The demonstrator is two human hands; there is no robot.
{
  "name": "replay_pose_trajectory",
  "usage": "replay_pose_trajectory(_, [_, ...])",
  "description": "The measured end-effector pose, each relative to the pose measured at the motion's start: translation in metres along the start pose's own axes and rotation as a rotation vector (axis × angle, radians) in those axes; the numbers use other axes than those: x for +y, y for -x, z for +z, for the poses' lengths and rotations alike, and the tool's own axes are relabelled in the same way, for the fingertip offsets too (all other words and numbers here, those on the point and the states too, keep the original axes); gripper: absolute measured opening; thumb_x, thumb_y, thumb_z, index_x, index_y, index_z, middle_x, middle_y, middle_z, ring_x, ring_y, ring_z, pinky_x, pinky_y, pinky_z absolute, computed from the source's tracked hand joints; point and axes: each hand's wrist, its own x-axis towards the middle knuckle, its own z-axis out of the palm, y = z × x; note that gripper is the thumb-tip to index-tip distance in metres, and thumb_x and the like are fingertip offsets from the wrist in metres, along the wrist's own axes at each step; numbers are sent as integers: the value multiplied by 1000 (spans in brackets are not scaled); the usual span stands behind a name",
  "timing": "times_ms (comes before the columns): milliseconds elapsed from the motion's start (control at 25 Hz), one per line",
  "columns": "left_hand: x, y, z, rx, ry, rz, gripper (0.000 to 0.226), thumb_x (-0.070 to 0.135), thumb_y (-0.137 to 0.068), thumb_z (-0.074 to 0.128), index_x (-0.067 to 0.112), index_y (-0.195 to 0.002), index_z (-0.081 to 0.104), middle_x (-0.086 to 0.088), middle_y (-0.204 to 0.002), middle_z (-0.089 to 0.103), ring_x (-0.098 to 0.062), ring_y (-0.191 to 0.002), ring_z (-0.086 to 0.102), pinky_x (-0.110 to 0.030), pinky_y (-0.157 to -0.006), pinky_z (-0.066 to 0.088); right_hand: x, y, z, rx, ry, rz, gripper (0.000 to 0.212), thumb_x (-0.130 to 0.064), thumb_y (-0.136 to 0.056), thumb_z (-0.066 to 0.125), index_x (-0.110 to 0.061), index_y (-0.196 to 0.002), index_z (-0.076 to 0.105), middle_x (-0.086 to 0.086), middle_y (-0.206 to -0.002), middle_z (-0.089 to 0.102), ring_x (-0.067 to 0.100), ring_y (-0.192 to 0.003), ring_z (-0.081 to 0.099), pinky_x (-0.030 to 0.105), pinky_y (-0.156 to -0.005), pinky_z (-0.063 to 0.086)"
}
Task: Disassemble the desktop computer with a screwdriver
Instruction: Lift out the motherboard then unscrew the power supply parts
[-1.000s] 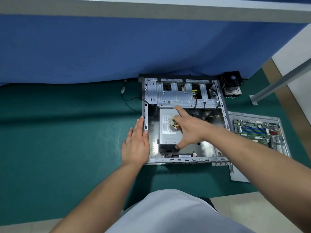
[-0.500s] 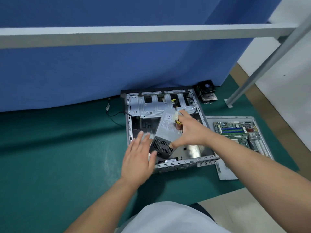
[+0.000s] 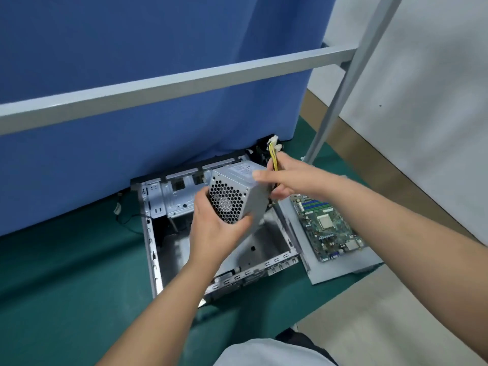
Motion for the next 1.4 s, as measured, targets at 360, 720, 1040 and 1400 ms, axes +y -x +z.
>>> replay_pose_trajectory(360, [58,-23,103,-108,630,-348,81,55,-49,90,43,-119,50,21,-110,68,-3,-92,72,-24,-64,57,109,13,-120,102,-389,-9,43,-41,-92,67,-22,-130,66,-10,-126,71,4,-111,63,31,-97,39])
replay_pose_trajectory(720, [83,-17,247,-313,746,-628,84,49,-70,87,30,-142,48,3,-121,74,-18,-100,75,-39,-79,63,230,35,-170,167,-719,203,57,-19,-85,83,-31,-135,59,0,-123,74,25,-113,71,55,-100,54])
replay_pose_trajectory(1040, [59,3,331,-433,534,-982,78,63,-100,49,33,-162,14,2,-152,49,-26,-134,53,-53,-115,41,295,14,-179,207,-465,381,86,-5,-78,86,-30,-150,46,-6,-124,68,14,-103,71,30,-88,58])
replay_pose_trajectory(1400, [28,4,347,-374,462,-986,41,15,-107,50,27,-145,43,1,-133,64,-23,-116,62,-45,-108,47,319,-9,-165,207,-363,420,84,-4,-80,83,-32,-150,45,-2,-136,62,21,-120,61,45,-107,51])
